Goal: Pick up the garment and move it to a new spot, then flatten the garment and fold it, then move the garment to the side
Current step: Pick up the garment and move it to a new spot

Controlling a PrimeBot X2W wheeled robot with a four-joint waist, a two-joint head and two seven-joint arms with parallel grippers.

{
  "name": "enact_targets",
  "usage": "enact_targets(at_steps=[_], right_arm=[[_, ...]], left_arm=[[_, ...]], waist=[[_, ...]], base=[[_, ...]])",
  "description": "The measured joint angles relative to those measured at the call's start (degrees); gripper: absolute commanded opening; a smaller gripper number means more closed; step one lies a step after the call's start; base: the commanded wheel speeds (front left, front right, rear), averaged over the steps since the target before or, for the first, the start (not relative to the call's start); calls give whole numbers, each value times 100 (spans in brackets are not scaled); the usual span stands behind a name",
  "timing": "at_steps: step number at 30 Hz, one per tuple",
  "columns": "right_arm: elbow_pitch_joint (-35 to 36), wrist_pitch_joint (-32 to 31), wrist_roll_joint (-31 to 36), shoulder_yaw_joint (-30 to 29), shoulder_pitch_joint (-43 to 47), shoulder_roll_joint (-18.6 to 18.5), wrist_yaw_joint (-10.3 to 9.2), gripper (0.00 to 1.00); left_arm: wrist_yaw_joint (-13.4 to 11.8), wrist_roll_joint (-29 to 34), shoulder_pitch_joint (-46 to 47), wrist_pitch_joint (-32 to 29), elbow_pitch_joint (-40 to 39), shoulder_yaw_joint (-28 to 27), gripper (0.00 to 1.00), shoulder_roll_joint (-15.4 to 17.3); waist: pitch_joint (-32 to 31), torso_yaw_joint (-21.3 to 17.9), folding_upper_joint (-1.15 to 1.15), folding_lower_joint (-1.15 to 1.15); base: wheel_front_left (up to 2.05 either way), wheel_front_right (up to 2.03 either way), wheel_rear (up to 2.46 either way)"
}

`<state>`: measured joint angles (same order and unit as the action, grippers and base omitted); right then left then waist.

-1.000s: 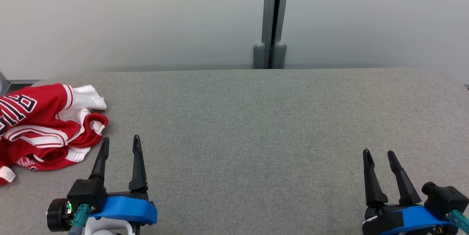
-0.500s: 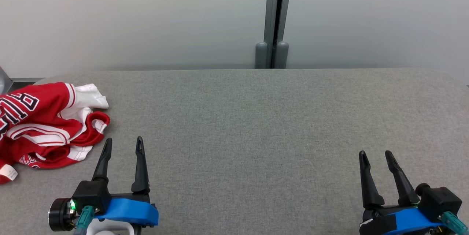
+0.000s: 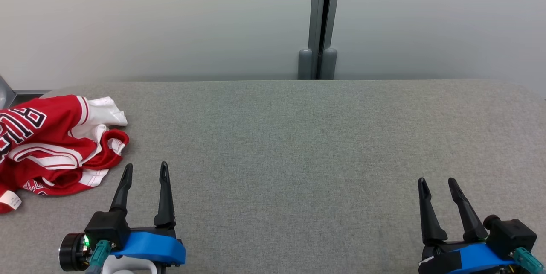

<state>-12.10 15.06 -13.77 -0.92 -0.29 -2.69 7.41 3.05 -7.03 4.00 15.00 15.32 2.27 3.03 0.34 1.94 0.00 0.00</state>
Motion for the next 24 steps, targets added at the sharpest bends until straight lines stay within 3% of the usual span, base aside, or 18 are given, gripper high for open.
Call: enact_targets(at_steps=[11, 24], right_arm=[[11, 8, 13, -10, 4, -2, 1, 100], [36, 9, 38, -25, -5, -1, 1, 100]], left_arm=[[-63, 52, 84, 0, 56, -130, 100, -4], [-158, 116, 148, 0, -90, -374, 100, 4]], waist=[[25, 245, 0, 0], [83, 1144, 0, 0]], base=[[0, 0, 0], [0, 0, 0]])
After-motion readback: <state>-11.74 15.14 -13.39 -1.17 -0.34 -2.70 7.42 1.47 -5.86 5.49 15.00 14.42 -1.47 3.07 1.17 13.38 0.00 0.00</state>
